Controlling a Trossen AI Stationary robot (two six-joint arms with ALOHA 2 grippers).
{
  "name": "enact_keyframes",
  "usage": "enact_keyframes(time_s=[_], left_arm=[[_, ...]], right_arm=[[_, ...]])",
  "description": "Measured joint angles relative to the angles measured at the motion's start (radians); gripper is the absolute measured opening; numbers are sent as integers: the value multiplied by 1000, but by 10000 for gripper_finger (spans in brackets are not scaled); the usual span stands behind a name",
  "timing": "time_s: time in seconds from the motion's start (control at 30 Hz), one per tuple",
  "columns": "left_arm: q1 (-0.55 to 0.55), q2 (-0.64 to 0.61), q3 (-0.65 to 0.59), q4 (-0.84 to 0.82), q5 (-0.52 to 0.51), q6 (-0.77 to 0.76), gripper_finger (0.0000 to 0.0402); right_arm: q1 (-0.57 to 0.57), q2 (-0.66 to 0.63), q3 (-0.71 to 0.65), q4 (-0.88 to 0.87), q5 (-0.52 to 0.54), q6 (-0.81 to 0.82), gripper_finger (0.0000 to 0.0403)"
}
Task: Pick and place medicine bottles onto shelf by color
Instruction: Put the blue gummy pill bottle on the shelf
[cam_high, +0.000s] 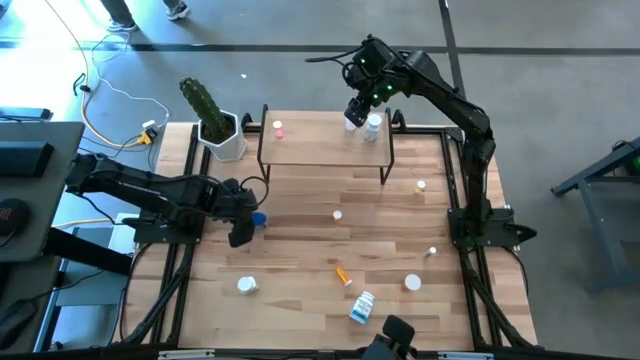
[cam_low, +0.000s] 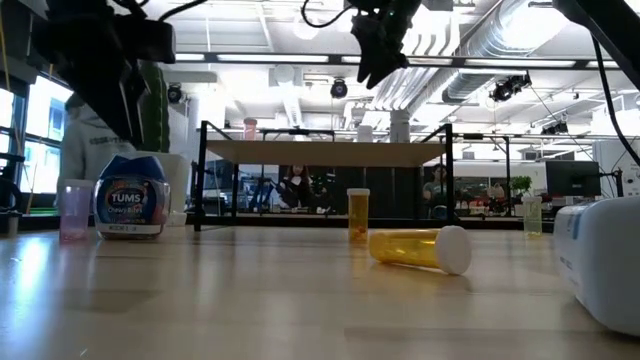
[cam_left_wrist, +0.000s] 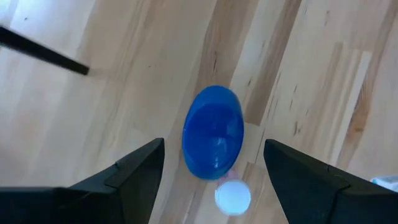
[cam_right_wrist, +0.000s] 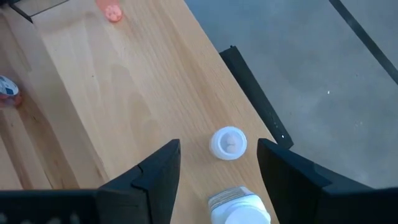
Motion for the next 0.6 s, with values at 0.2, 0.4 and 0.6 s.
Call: enact_keyframes(time_s=[0.2, 0.4, 0.6], left_arm=[[16, 62, -6, 29, -3, 37, 266], [58, 135, -6, 61, 28, 97, 266], [98, 197, -6, 65, 82, 124, 266]], right_arm=[[0, 0, 0, 3, 0, 1, 204], [0, 0, 0, 3, 0, 1, 204], [0, 0, 0, 3, 0, 0, 204]])
